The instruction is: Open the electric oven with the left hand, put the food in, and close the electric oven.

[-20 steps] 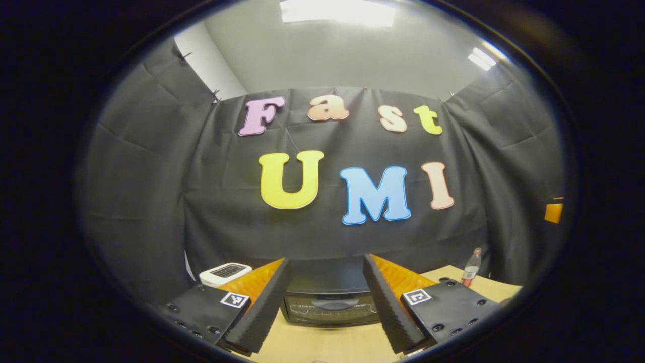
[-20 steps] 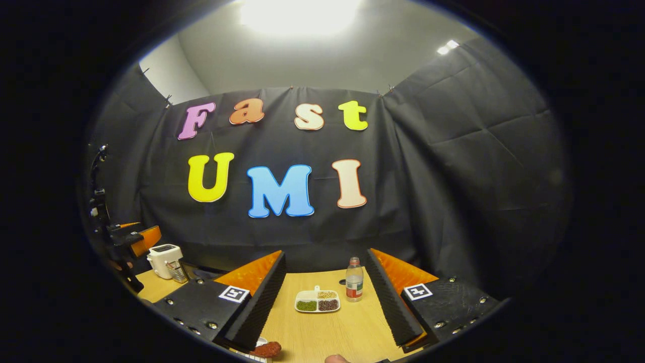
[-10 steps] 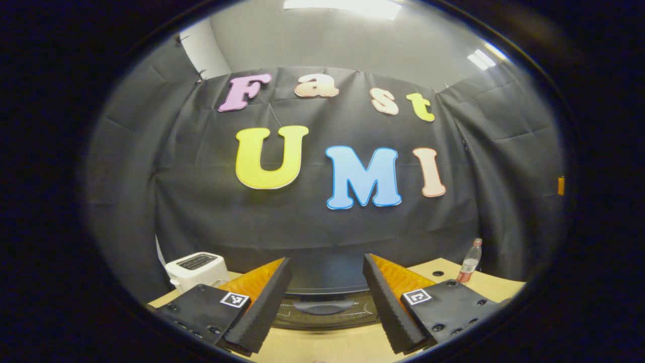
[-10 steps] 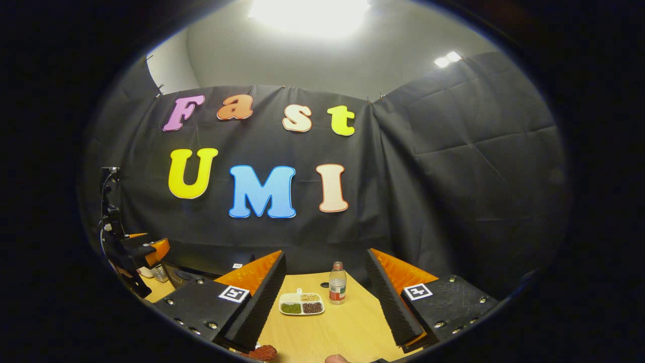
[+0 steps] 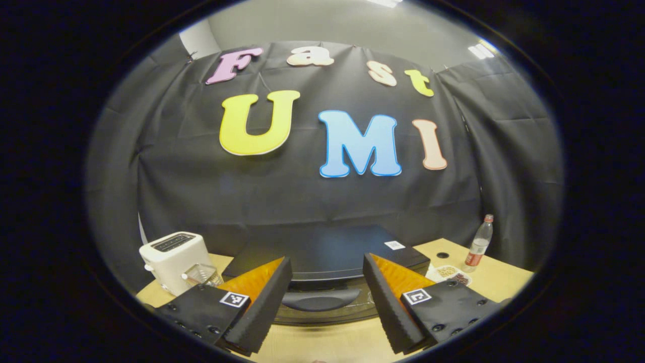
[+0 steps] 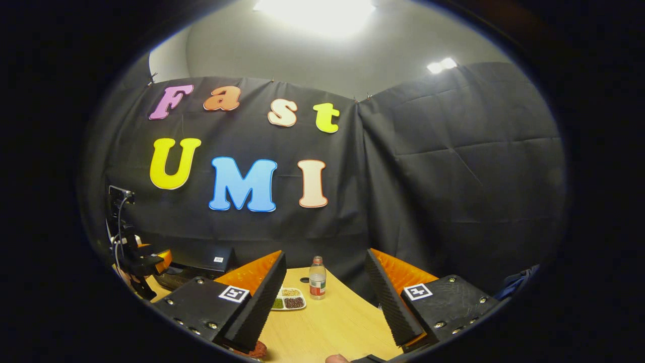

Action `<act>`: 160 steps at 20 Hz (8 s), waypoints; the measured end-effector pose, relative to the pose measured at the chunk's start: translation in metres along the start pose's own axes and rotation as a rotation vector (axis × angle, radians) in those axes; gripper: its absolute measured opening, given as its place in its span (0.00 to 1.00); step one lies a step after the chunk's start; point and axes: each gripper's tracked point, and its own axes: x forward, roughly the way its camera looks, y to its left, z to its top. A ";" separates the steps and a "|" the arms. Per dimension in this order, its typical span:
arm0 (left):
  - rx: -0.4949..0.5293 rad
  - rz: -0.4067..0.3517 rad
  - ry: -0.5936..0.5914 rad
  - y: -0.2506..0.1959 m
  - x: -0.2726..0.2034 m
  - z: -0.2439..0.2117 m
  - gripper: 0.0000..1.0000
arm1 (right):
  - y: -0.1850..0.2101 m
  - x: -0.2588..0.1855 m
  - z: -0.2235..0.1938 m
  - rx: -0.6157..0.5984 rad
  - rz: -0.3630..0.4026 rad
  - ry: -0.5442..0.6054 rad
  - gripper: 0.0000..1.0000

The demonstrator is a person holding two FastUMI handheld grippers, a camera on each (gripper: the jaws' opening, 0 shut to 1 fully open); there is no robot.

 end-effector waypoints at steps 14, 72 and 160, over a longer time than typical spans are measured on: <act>0.036 0.047 0.063 0.007 0.032 -0.052 0.99 | -0.007 -0.009 0.004 -0.051 -0.027 0.010 0.96; -0.010 0.141 0.202 -0.032 -0.137 -0.142 0.99 | 0.008 -0.012 -0.016 -0.057 0.280 0.058 0.96; -0.027 0.388 -0.090 0.155 -0.296 0.063 0.95 | 0.377 0.026 -0.193 0.890 0.635 0.918 0.09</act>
